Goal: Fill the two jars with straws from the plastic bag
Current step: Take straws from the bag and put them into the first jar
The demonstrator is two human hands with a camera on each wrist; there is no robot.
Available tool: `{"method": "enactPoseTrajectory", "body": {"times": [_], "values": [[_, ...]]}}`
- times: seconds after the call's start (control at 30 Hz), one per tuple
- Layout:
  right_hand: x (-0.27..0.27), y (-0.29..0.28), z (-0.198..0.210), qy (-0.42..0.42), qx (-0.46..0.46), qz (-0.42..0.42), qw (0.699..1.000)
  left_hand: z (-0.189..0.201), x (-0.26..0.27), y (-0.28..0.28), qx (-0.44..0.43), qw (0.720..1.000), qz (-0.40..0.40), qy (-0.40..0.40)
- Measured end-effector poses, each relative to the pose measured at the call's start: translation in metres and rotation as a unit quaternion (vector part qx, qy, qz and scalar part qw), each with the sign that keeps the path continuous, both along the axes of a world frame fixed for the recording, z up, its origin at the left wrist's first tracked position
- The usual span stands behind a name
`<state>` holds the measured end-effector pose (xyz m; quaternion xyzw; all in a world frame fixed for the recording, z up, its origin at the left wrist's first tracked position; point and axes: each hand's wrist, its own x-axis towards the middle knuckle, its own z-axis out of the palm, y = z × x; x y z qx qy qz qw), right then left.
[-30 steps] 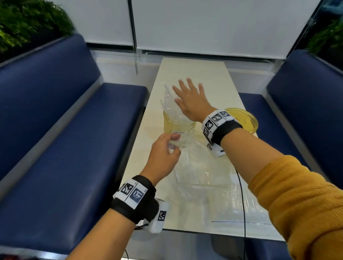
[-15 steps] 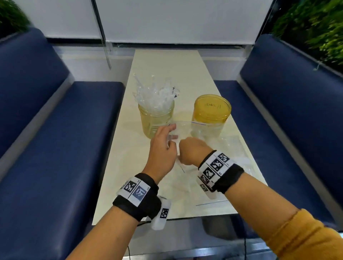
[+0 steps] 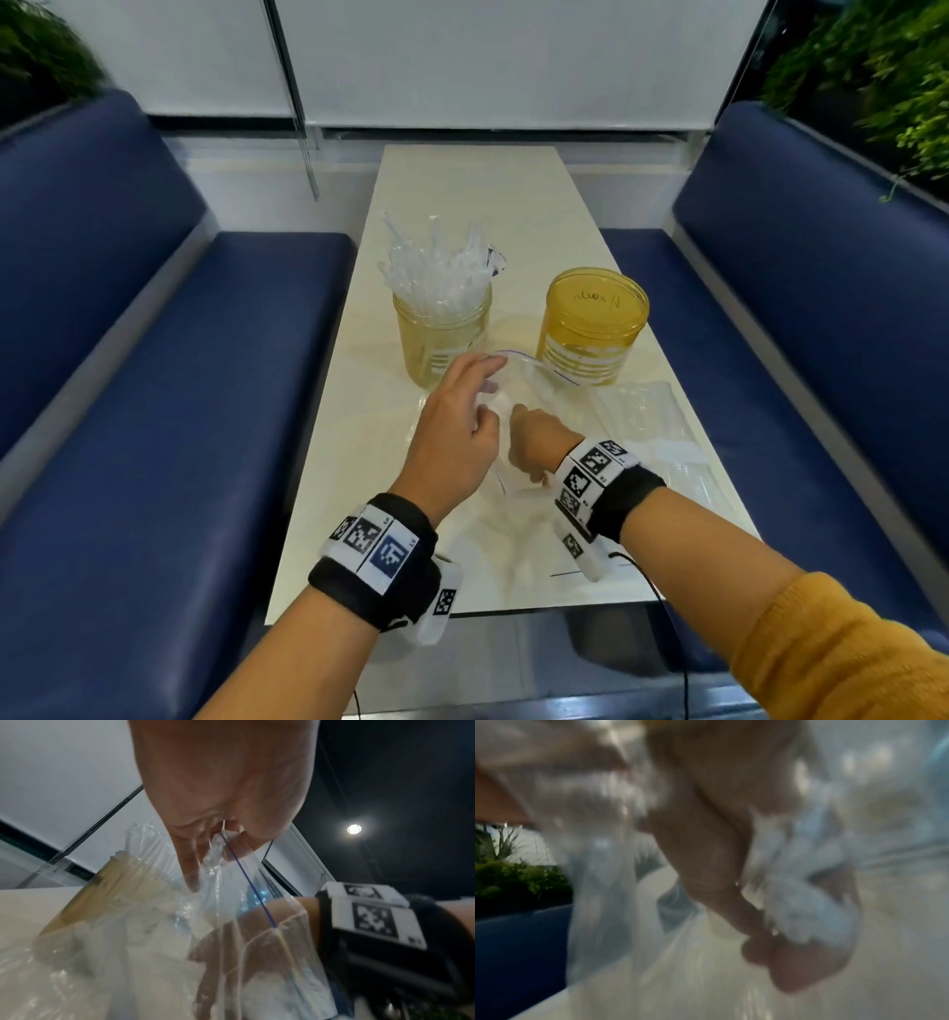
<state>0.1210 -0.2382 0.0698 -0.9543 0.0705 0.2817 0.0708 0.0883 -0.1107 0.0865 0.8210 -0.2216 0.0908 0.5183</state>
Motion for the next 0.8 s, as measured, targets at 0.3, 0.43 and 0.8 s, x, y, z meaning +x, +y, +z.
{"method": "enactPoseTrajectory", "body": {"times": [0.3, 0.43, 0.8], "values": [[-0.018, -0.010, 0.089, -0.054, -0.188, 0.290, 0.937, -0.011, 0.003, 0.003, 0.215, 0.975, 0.048, -0.009], [-0.022, -0.013, 0.129, -0.061, -0.189, 0.314, 0.928, -0.008, 0.013, 0.004, 0.337, 0.938, 0.073, -0.037], [-0.010, -0.017, 0.154, -0.357, -0.180, 0.328, 0.856, -0.009, 0.019, 0.010, 0.258, 0.958, 0.128, -0.006]]}}
